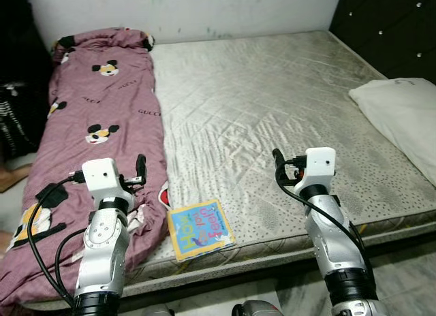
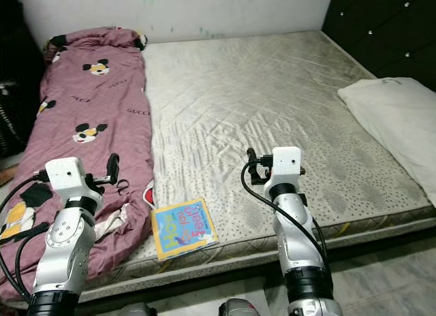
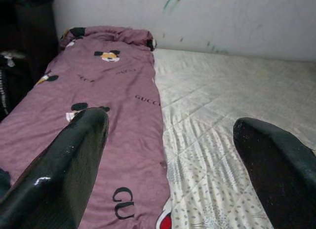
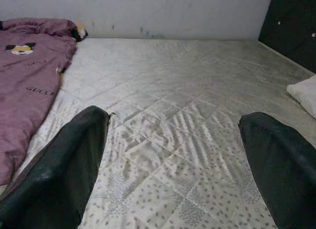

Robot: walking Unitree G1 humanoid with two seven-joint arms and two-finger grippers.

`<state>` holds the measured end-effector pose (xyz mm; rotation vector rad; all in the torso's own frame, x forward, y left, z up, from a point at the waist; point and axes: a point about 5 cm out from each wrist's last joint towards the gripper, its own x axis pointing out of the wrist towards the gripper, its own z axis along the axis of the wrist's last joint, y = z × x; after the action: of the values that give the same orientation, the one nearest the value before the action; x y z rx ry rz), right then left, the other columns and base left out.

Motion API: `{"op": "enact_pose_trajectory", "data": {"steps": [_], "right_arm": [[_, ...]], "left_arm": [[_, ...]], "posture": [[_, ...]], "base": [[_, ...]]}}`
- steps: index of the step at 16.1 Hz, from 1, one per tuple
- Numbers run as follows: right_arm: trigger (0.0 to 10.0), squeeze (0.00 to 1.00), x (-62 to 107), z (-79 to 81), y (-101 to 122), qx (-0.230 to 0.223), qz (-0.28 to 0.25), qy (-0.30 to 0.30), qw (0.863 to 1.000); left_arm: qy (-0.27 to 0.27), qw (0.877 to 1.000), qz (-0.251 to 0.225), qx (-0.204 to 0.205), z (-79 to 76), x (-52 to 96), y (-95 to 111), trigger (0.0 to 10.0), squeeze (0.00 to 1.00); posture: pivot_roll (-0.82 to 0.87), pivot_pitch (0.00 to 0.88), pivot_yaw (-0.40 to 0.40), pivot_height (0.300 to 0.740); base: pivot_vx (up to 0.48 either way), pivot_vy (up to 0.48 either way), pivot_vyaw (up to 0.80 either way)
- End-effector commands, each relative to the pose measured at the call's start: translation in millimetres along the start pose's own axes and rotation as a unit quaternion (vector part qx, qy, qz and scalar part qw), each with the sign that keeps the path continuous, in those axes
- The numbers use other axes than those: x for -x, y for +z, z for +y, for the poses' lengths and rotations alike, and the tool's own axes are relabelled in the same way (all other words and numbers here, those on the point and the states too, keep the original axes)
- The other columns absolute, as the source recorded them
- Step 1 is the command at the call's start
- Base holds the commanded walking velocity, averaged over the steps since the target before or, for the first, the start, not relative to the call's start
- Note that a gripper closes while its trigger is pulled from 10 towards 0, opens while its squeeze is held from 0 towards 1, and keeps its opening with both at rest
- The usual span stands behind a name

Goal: Clean up the room

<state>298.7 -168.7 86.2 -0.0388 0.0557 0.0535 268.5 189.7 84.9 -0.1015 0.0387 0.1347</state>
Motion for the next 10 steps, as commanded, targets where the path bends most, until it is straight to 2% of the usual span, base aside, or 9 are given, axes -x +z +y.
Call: {"op": "enact_pose_trajectory", "data": {"steps": [1, 7, 10], "right_arm": [[10.0, 0.0, 1.1, -1.9, 2.7, -0.003, -0.003, 0.001, 1.0], [10.0, 0.0, 0.9, 0.8, 2.8, 0.002, -0.001, 0.013, 1.0], [10.0, 0.0, 0.7, 2.1, 3.0, 0.002, 0.0, 0.017, 1.0]], "left_arm": [[0.004, 1.0, 0.002, -0.004, 3.2, 0.6, 1.5, 10.0, 0.0], [0.006, 1.0, 0.003, -0.004, 2.6, 0.4, 1.7, 10.0, 0.0], [0.007, 1.0, 0.004, -0.004, 3.0, 0.3, 1.5, 10.0, 0.0]], "posture": [[-0.08, 0.0, 0.023, 0.74], [-0.07, 0.0, 0.02, 0.735], [-0.07, 0.0, 0.02, 0.712]], "base": [[0.0, 0.0, 0.0], [0.0, 0.0, 0.0], [0.0, 0.0, 0.0]]}}
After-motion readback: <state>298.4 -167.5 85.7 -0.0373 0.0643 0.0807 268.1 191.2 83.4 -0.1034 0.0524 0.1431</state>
